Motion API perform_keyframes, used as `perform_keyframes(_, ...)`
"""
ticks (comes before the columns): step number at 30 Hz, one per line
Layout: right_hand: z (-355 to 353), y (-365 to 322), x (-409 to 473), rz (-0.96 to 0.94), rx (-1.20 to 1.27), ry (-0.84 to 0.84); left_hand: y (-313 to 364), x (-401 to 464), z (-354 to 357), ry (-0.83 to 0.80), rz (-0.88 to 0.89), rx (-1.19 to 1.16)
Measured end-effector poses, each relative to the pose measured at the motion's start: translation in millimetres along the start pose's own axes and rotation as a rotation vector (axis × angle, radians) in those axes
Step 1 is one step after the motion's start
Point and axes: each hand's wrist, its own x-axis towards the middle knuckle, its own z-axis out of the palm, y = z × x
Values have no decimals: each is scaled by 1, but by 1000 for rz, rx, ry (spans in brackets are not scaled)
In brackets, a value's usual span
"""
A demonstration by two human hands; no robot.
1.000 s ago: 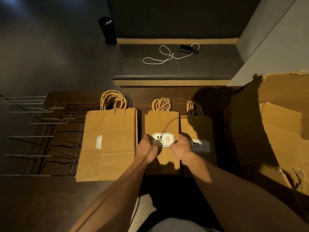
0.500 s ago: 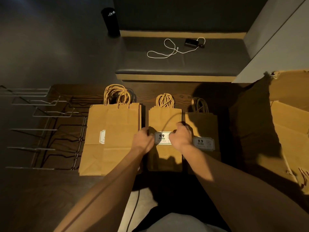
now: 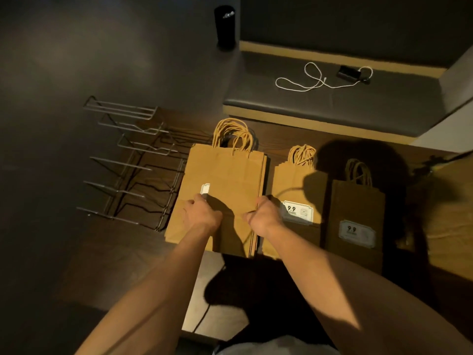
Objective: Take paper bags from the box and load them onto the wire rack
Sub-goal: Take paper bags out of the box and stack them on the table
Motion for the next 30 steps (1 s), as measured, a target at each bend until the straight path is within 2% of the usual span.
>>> perform_keyframes(6,2,-4,6,121,154,76,0,4,-1,-38,37,-261)
perform_keyframes(9,-11,-3,4,130,240,70,5,5,-4,-120,36,-431)
perform_keyframes(13,-37,-3,-1,47,413,157,23,-1,-10,-211,136,-564)
perform_keyframes(16,-61,-6,-7,-100,579,227,39,-10,-12,-100,222,-560)
perform_keyframes(17,-67,-7,-7,-131,672,217,44,-14,-12,-117,278,-581)
perform_keyframes(18,-73,-11,-11,-148,771,157,50,-17,-11,-202,332,-632)
perform_keyframes(20,-80,-15,-15,-144,875,-74,63,-26,-6,-488,346,-748)
perform_keyframes(22,-82,-15,-18,-117,759,-186,74,-29,3,-643,325,-862)
perform_keyframes(23,-81,-14,-17,-129,712,-175,79,-30,7,-633,314,-894)
perform_keyframes(27,-93,10,-12,-229,597,158,85,-35,21,-513,302,-858)
perform_keyframes(30,-112,32,-10,-134,588,186,91,-39,33,-564,261,-803)
